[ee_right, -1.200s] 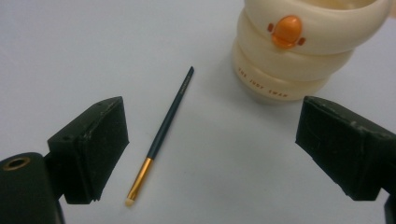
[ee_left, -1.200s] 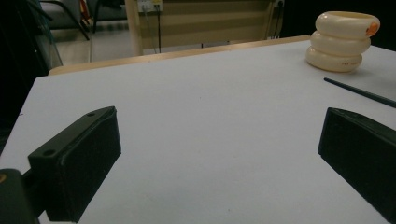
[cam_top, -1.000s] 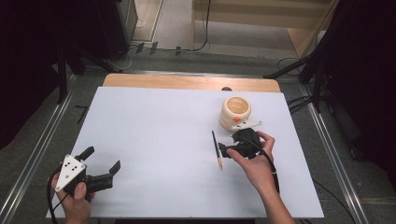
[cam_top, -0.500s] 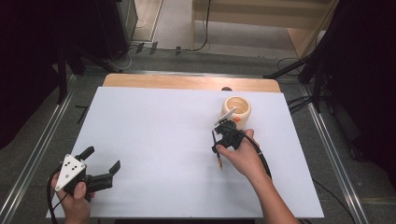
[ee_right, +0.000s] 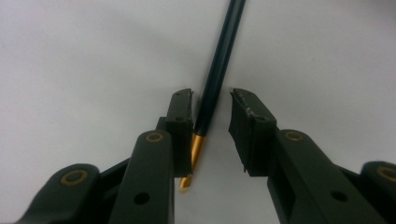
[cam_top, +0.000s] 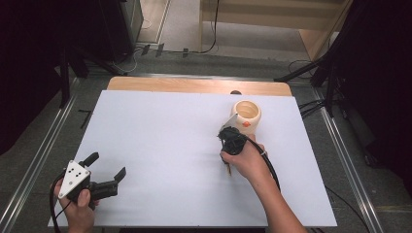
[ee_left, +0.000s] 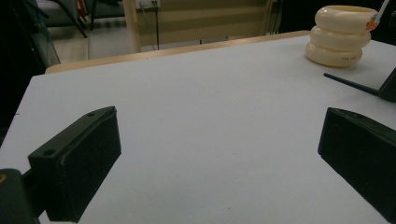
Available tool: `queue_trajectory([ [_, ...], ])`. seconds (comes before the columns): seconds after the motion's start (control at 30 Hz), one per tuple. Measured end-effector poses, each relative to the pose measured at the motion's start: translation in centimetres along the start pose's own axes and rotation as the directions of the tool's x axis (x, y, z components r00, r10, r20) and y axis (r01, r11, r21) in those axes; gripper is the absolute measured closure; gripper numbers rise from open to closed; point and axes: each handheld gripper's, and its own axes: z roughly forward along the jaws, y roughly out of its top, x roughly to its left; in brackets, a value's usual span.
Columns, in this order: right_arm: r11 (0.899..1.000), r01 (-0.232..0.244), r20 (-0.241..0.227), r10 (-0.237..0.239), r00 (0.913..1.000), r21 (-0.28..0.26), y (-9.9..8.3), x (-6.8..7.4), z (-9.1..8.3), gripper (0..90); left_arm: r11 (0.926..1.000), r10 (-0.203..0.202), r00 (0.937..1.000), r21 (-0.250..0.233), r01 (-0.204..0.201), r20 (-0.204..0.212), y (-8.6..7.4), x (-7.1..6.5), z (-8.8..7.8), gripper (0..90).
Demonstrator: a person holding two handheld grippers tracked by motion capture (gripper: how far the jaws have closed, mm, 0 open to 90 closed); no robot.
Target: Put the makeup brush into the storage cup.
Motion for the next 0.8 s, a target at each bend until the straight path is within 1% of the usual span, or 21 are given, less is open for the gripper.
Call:
queue_trajectory([
  [0.07, 1.0, -0.005, 0.025, 0.005, 0.9997, 0.007, 0.1, 0.1, 0.0, 80.8, 1.0, 0.002, 1.0, 0.001, -0.002, 0.001, 0.0, 0.0, 0.0, 0.0],
  [0.1, 1.0, -0.005, 0.025, 0.005, 0.9997, 0.007, 0.1, 0.1, 0.0, 80.8, 1.0, 0.003, 1.0, 0.003, -0.003, 0.001, 0.0, -0.1, 0.0, 0.0],
  [0.13, 1.0, -0.006, 0.04, 0.006, 0.9992, 0.008, 0.1, 0.1, 0.0, 84.1, 1.0, 0.007, 1.0, 0.005, -0.007, 0.001, 0.0, -0.1, 0.0, 0.0],
  [0.2, 1.0, -0.007, 0.044, 0.007, 0.999, 0.009, 0.1, 0.2, 0.0, 84.3, 1.0, 0.007, 1.0, 0.006, -0.007, 0.001, 0.0, -0.1, 0.1, 0.0],
  [0.23, 1.0, 0.001, 0.046, -0.002, 0.9989, 0.009, 0.1, 0.2, 0.0, 84.4, 1.0, 0.005, 1.0, 0.005, -0.005, 0.002, 0.0, -0.2, 0.1, 0.0],
  [0.33, 1.0, 0.009, 0.047, -0.009, 0.9988, 0.006, 0.0, 0.3, 0.0, 84.5, 0.9998, 0.014, 0.9999, 0.011, -0.014, 0.007, 0.0, -0.3, 0.2, 0.0],
  [0.37, 1.0, 0.019, 0.033, -0.019, 0.9993, -0.012, -0.2, 0.1, -0.1, 84.6, 0.9998, 0.015, 0.9999, 0.012, -0.015, 0.007, 0.0, -0.4, 0.2, 0.0],
  [0.4, 0.999, 0.018, 0.025, -0.017, 0.9995, -0.026, -0.4, 0.1, -0.2, 84.6, 0.9999, 0.012, 0.9999, 0.012, -0.012, 0.01, 0.0, -0.4, 0.3, 0.0],
  [0.43, 0.999, 0.018, 0.025, -0.017, 0.9995, -0.026, -0.4, 0.1, -0.2, 84.6, 0.9999, 0.009, 0.9999, 0.011, -0.009, 0.014, 0.0, -0.5, 0.4, 0.0],
  [0.47, 0.998, 0.018, 0.016, -0.017, 0.9997, -0.068, -0.8, 0.0, -0.5, 84.6, 0.9999, 0.009, 0.9999, 0.013, -0.009, 0.013, 0.0, -0.5, 0.6, 0.0],
  [0.5, 0.998, 0.018, 0.016, -0.017, 0.9997, -0.068, -0.8, 0.0, -0.5, 84.6, 0.9998, 0.012, 0.9998, 0.016, -0.013, 0.015, 0.0, -0.5, 0.8, 0.0],
  [0.57, 0.992, 0.024, 0.007, -0.023, 0.9997, -0.123, -1.3, -0.3, -1.0, 84.6, 0.9995, 0.009, 0.9998, 0.03, -0.01, 0.017, 0.2, -0.7, 1.2, 0.0],
  [0.6, 0.986, 0.011, -0.012, -0.013, 0.9999, -0.169, -1.9, -0.6, -1.4, 84.6, 0.9995, 0.014, 0.9997, 0.029, -0.014, 0.018, 0.3, -0.9, 1.4, 0.0],
  [0.63, 0.98, 0.009, -0.019, -0.013, 0.9997, -0.2, -2.2, -0.8, -1.6, 84.6, 0.9991, 0.026, 0.9994, 0.034, -0.027, 0.021, 0.5, -1.2, 1.6, 0.0],
  [0.67, 0.975, 0.009, -0.03, -0.017, 0.9994, -0.224, -2.6, -1.0, -1.7, 84.6, 0.9989, 0.034, 0.999, 0.033, -0.035, 0.03, 0.7, -1.6, 1.9, 0.0],
  [0.7, 0.975, 0.009, -0.03, -0.017, 0.9994, -0.224, -2.6, -1.0, -1.7, 84.6, 0.9986, 0.041, 0.9985, 0.032, -0.042, 0.037, 1.0, -1.9, 2.1, 0.0],
  [0.73, 0.969, 0.003, -0.042, -0.014, 0.999, -0.247, -2.9, -1.2, -1.9, 84.6, 0.9984, 0.046, 0.9979, 0.03, -0.047, 0.046, 1.2, -2.2, 2.3, 0.0],
  [0.8, 0.954, 0.003, -0.048, -0.018, 0.9987, -0.299, -3.6, -1.5, -2.3, 84.6, 0.9982, 0.052, 0.9966, 0.027, -0.054, 0.064, 1.8, -2.8, 2.8, 0.0],
])
